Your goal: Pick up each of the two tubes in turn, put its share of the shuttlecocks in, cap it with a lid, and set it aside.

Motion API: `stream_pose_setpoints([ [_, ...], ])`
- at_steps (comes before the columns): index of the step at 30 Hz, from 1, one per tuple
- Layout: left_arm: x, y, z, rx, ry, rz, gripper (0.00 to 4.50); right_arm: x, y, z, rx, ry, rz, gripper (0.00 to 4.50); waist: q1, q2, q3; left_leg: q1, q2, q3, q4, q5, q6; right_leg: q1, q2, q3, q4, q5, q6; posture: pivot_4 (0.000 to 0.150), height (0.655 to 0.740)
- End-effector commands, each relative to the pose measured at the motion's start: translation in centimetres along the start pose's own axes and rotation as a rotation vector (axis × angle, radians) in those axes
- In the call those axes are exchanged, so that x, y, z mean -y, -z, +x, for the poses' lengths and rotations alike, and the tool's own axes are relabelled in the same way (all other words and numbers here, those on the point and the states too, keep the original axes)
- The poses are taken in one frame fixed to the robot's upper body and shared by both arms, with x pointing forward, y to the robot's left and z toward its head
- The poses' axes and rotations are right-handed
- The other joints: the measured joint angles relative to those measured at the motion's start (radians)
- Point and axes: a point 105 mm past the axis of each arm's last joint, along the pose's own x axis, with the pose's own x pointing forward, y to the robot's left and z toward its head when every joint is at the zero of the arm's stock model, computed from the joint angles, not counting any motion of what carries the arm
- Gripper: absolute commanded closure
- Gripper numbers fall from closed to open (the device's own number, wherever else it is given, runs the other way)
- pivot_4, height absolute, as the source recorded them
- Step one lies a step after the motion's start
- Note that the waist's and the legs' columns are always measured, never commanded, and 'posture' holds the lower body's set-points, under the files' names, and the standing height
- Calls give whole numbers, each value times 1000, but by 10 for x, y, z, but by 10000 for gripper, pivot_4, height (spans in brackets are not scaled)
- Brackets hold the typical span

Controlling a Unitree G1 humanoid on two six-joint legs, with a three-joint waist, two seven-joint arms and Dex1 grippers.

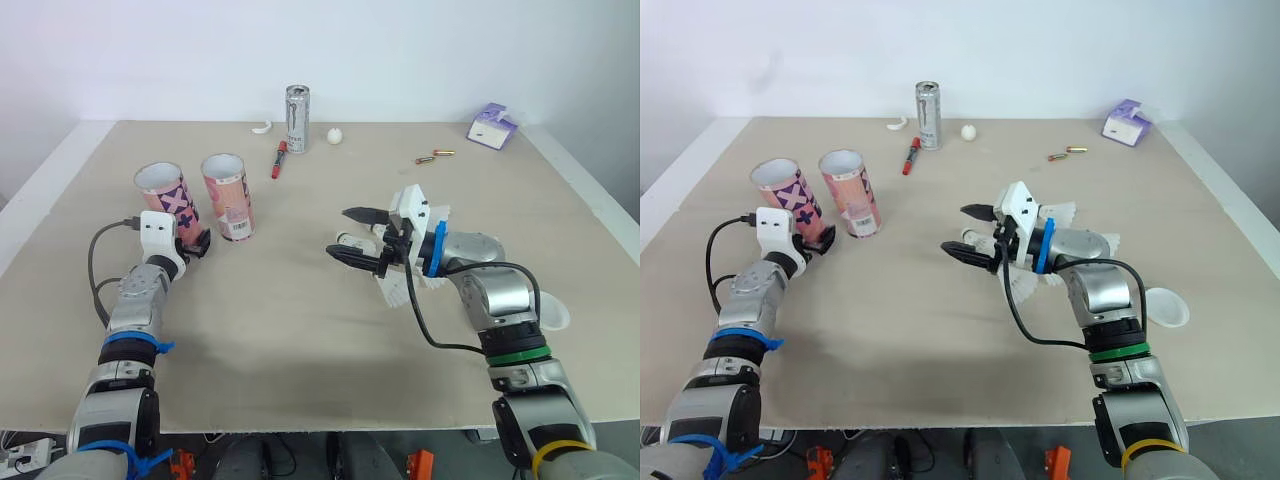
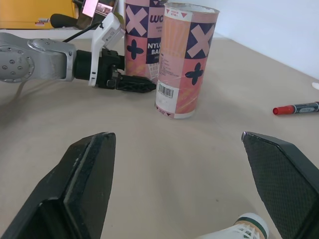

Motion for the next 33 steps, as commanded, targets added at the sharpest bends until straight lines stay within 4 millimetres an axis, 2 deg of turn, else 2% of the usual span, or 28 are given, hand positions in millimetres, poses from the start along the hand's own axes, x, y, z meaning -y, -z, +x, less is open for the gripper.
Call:
stream_pose_setpoints([
  [1, -7, -15, 3, 46, -10, 26, 0, 1, -14, -3, 35, 8, -37, 1472, 0, 0, 0, 0, 0, 0, 0, 0, 0, 0, 0, 0, 0, 0, 0, 1500, 7400],
  [4, -6, -14, 4, 43, -3, 27, 0, 1, -14, -4, 35, 8, -36, 1472, 0, 0, 0, 0, 0, 0, 0, 0, 0, 0, 0, 0, 0, 0, 0, 1500, 7400],
  [8, -7, -16, 4, 51, -1, 54, 12650, 0, -14, -4, 38, 9, -35, 0, 0, 0, 0, -1, 0, 0, 0, 0, 0, -1, 0, 0, 0, 0, 0, 1500, 7400],
  [17, -19, -19, -4, 78, -31, 98, 12650, -1, -14, -5, 44, 13, -32, 0, 0, 0, 0, -2, 0, 0, 0, 0, 0, -2, -1, -1, 0, 0, 0, 1500, 7400],
  [21, -32, -27, -16, 118, 2, 128, 12650, -4, -15, -11, 52, 25, -27, 0, -2, 0, 0, -3, 0, 0, 0, 0, 0, -3, -3, -1, 0, 0, 0, 1500, 7400],
  [24, -33, -31, -25, 134, 61, 149, 12650, -7, -15, -16, 51, 35, -26, 0, -1, 0, 0, -3, 0, -1, 0, 0, -1, -3, -4, -2, 0, 0, 0, 1500, 7400],
  [30, -10, -39, -50, 135, 329, 251, 12650, -13, -18, -27, 52, 77, -29, 0, 0, 0, 0, -4, -1, 0, 0, 0, -1, -3, -8, -5, 0, 0, 0, 1500, 7400],
  [33, 20, -44, -67, 121, 548, 365, 12650, -18, -22, -37, 45, 105, -45, 0, 1, 0, 0, -4, -2, -1, 0, 0, -1, -3, -9, -6, -1, 0, 0, 1500, 7400],
])
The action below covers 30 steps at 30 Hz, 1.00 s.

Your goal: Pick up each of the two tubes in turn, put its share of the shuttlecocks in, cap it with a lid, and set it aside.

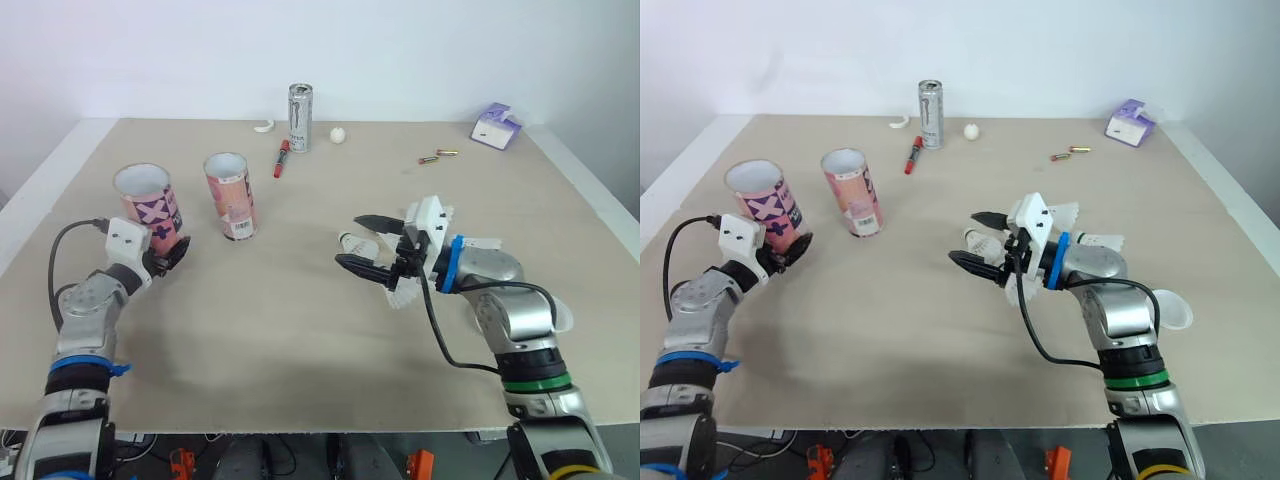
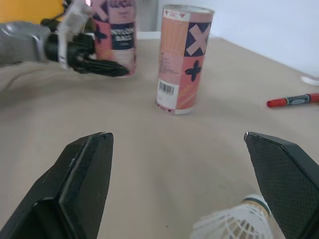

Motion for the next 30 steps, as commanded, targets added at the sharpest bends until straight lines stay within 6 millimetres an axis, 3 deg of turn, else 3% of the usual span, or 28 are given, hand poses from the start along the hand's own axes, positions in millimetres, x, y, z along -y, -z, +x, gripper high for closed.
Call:
stream_pose_setpoints([
  [1, 32, -31, -3, 44, 249, 137, 12650, -4, -21, -15, 39, 41, -60, 0, 2, 0, 0, 0, 0, 0, 0, 0, 0, 0, 0, 0, 0, 0, 0, 1500, 7400],
  [7, 83, -33, -8, -18, 574, 288, 12650, -22, -22, -40, 1, 103, -66, 0, 3, 0, 0, -1, 0, -1, 0, 0, 0, 0, 0, -1, -1, -2, 0, 1500, 7400],
  [16, 139, -38, 22, -150, 870, 357, 12650, -41, -7, -78, -106, 344, 33, 0, 5, 0, 0, -1, -1, -5, 2, 1, 1, 2, 10, 5, -1, -7, 10, 1500, 7400],
  [21, 151, -48, 34, -203, 925, 380, 12650, -58, 9, -88, -185, 473, 121, 0, 1, 0, 0, -1, 0, -4, 1, 1, 1, 1, 12, 8, -1, -7, 10, 1500, 7400],
  [24, 154, -55, 38, -225, 925, 388, 12650, -55, 15, -88, -191, 571, 184, 0, 0, 0, 0, -1, 1, -5, 2, 1, 1, 1, 13, 8, 0, -7, 10, 1500, 7400],
  [30, 157, -64, 43, -271, 883, 343, 12650, -52, 21, -71, -178, 658, 316, 0, -1, 0, 0, -1, 1, -4, 2, 2, 3, 1, 13, 9, 1, -6, 10, 1500, 7400],
])
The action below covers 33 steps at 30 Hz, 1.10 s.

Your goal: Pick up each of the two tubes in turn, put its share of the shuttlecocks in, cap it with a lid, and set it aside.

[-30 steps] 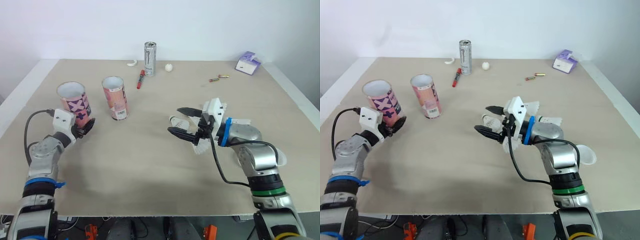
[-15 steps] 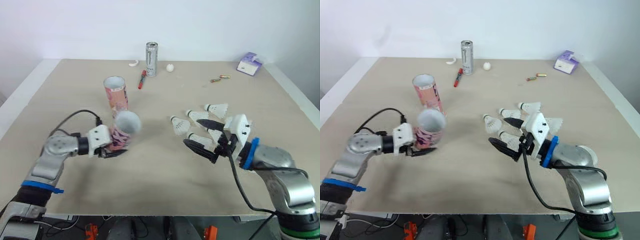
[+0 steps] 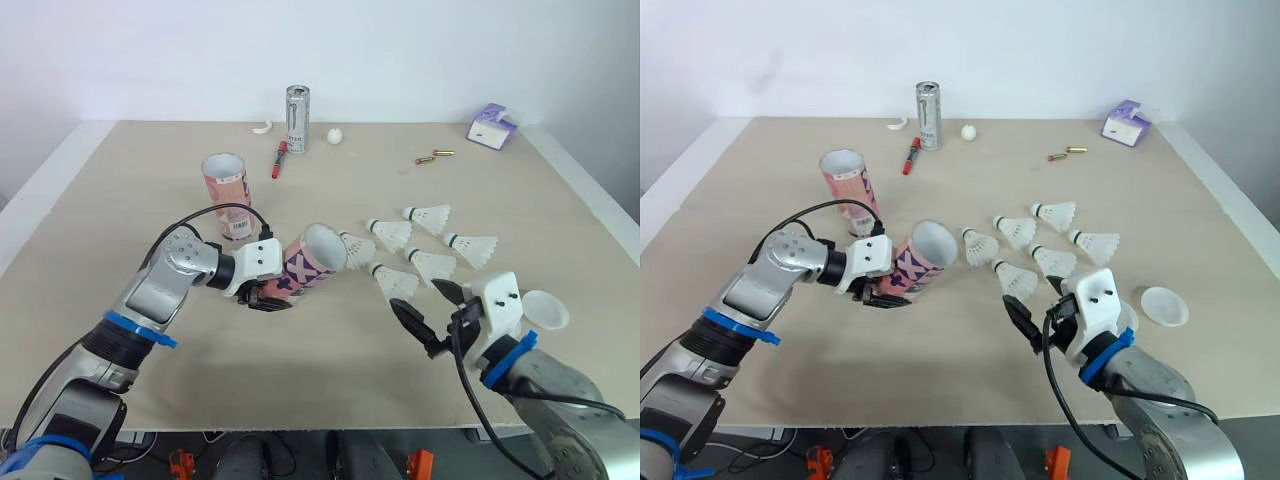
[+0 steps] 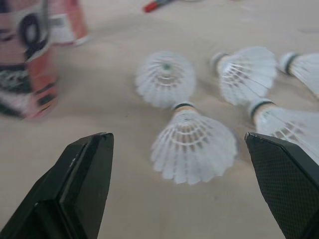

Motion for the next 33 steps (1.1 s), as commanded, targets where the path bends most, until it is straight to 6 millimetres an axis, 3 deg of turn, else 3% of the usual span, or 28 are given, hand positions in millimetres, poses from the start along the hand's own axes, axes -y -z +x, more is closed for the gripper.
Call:
stream_pose_setpoints([
  [1, -8, -16, -4, 3, -48, 19, 12650, -10, -7, 5, 13, 12, 35, 0, 1, 0, 0, 0, 0, -1, 0, 0, 0, 0, 0, 0, 0, 0, 0, 1500, 7400],
  [9, -10, -14, -6, -9, -74, 10, 12650, -18, 1, 12, -72, 20, 142, 0, 1, 0, 0, -4, -1, -3, 0, 0, 0, -1, -1, -1, 0, -1, -2, 1500, 7400],
  [17, -10, -14, -6, -6, -81, 1, 12650, -23, -4, 27, -84, 0, 236, 0, 1, 0, 0, -4, -1, -5, 0, 0, 0, -1, 0, -2, 0, -1, -2, 1500, 7400],
  [25, -5, -17, -4, 9, -70, -13, 12650, -10, 1, 39, -117, 77, 370, 0, 1, 0, 0, -4, -1, -5, 0, 0, 0, -1, -1, -2, 0, -1, -3, 1500, 7400],
  [28, -4, -16, -4, 7, -72, -20, 13068, -6, 2, 40, -129, 103, 390, 7246, 1, 0, 0, -5, -2, -5, 0, 0, 0, -1, -2, -2, 0, -1, -3, 1500, 7400],
  [33, -2, -15, -2, 10, -74, -32, 13068, 0, 3, 43, -143, 146, 408, 29158, 0, 0, 0, -4, -1, -5, 0, 0, 0, -1, -1, -2, 0, -1, -3, 1500, 7400],
])
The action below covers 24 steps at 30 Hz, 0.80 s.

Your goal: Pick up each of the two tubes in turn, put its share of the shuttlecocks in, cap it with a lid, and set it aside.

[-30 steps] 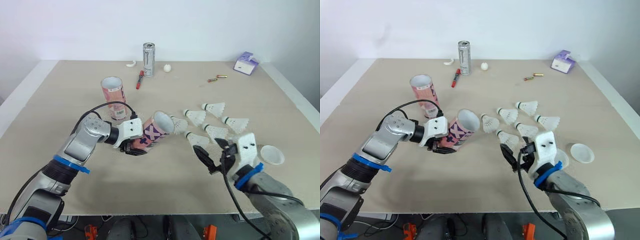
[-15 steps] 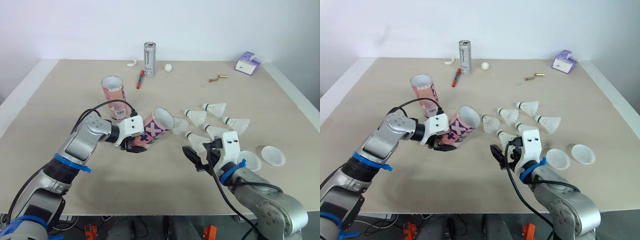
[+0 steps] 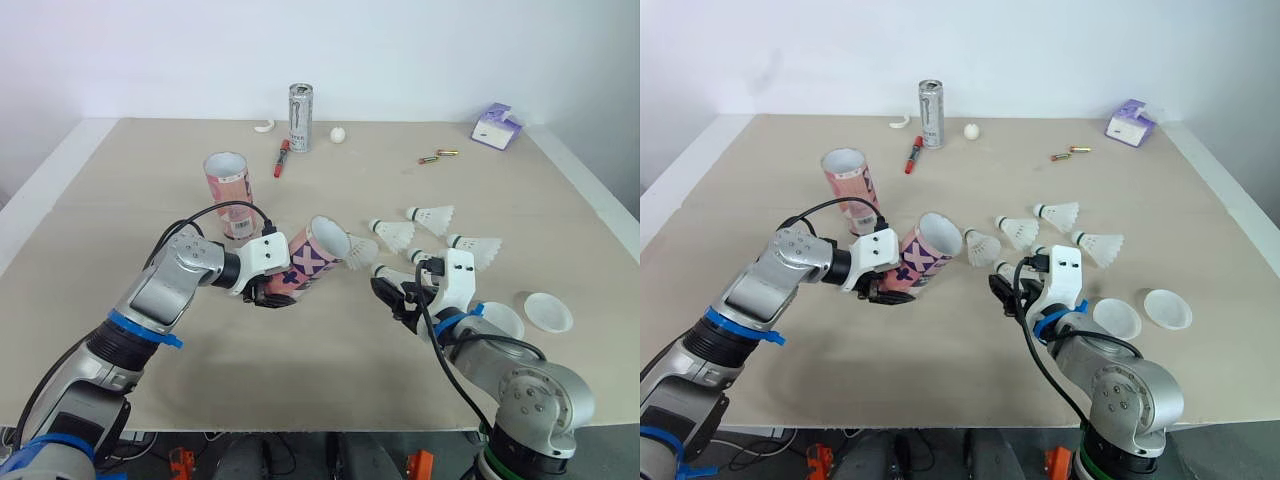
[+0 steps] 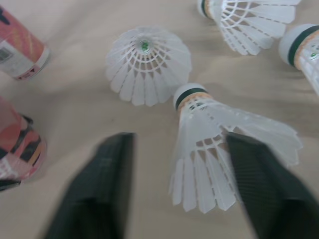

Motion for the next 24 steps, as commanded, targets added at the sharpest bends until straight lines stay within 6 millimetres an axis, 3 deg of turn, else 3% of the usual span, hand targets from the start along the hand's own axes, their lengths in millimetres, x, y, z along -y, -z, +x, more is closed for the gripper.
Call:
stream_pose_setpoints([
  [1, -1, -10, -4, 34, -17, 24, 13068, 1, -7, -1, 22, 18, -3, 33602, 0, 0, 0, 0, 0, 0, 0, 0, 0, 0, 0, 0, 0, 0, 0, 1500, 7400],
  [3, 0, -10, -3, 35, -16, 20, 13068, 1, -7, -1, 15, 26, -7, 43317, 0, 0, 0, 0, 0, 0, 0, 0, 0, 0, 0, 0, 0, 0, 0, 1500, 7400],
  [4, 0, -10, -2, 35, -16, 19, 13068, 2, -7, -1, 12, 29, -8, 44224, 0, 0, 0, 0, 0, 0, 0, 0, 0, 0, 0, 0, 0, 0, 0, 1500, 7400],
  [13, -1, -8, 2, 38, -11, 11, 13068, 2, -8, -3, 0, 48, -19, 44224, 0, 0, 0, 0, 0, 0, 0, 0, 0, 0, 0, 0, 0, 0, 0, 1500, 7400],
  [18, -2, -5, 4, 33, -9, 9, 13068, -4, -22, -19, 35, 29, -93, 44224, 0, 0, 0, 0, 0, 0, 0, 0, 0, 0, 0, 0, 0, 0, 0, 1500, 7400],
  [21, -4, -6, 5, 34, -8, 8, 13068, -13, -40, -34, 67, -29, -240, 44224, 0, 0, 0, 0, 0, 0, 0, 0, 0, 0, 0, 0, 0, 0, 0, 1500, 7400],
  [24, -5, -7, 6, 33, 2, 7, 13068, -21, -64, -61, 63, -120, -584, 44224, 1, 3, 1, -1, -2, 0, 1, 0, 0, 0, -1, 0, 0, 0, 1, 1500, 7400],
])
